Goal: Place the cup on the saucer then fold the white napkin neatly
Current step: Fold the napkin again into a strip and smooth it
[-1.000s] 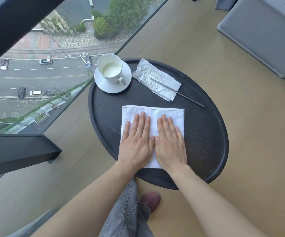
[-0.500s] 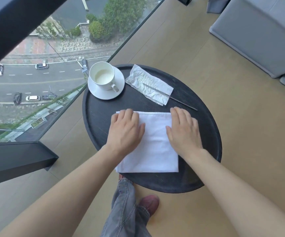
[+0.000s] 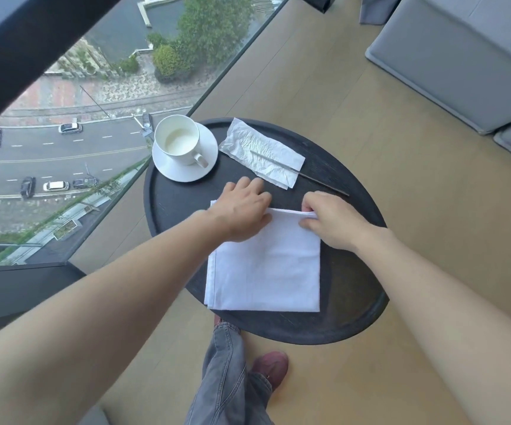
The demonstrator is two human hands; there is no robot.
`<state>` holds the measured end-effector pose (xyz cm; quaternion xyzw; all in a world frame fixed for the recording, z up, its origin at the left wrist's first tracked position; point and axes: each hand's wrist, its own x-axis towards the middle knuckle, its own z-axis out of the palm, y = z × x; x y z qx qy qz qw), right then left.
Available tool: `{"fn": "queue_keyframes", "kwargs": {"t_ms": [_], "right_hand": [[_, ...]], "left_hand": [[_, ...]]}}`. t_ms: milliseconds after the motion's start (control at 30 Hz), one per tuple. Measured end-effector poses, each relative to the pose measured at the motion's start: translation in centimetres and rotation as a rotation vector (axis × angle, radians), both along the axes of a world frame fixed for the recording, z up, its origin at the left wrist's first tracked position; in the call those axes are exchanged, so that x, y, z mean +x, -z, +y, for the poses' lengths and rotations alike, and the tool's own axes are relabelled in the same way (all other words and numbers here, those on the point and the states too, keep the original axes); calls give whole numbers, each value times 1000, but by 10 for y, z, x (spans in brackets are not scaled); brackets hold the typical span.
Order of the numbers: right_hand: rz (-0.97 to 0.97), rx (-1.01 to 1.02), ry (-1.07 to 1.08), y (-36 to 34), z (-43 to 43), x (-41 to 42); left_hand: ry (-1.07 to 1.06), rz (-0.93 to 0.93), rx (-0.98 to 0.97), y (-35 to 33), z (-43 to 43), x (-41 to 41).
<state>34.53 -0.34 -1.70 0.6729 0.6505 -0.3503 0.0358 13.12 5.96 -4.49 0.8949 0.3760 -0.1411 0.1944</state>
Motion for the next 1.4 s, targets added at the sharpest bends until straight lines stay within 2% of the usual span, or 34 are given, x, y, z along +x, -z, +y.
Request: {"fn": "queue_keyframes", "kwargs": {"t_ms": [100, 167, 267, 333, 433, 533, 600, 700, 800, 933, 1267, 1400], "right_hand": [[211, -32, 202, -10, -7, 21], [407, -53, 370, -21, -10, 30], [788, -17, 575, -41, -9, 37], [959, 57, 645, -57, -6, 40], [1068, 223, 655, -79, -6, 41], [1115, 364, 649, -90, -16, 32], [1098, 409, 632, -86, -33, 22], [939, 393, 583, -62, -72, 6], [747, 237, 562, -27, -116, -9], [633, 44, 628, 5, -147, -22], [221, 96, 633, 23, -101, -40], [18, 106, 626, 27, -89, -49]], "left_hand": [[-28, 45, -180, -17, 14, -25], [-125, -34, -324, -33, 25, -40], [-257, -286, -345, -67, 35, -55], [-382, -524, -334, -86, 32, -59], [-540, -891, -486, -107, 20, -60], [-535, -1140, -575, -117, 1, -68], [-493, -1192, -564, -113, -17, -77], [-488, -1111, -523, -91, -55, -96], [-578, -951, -557, -56, -100, -112], [-707, -754, -569, -20, -131, -122], [-956, -498, -325, 7, -104, -88], [-971, -451, -155, 12, -103, -80]]}}
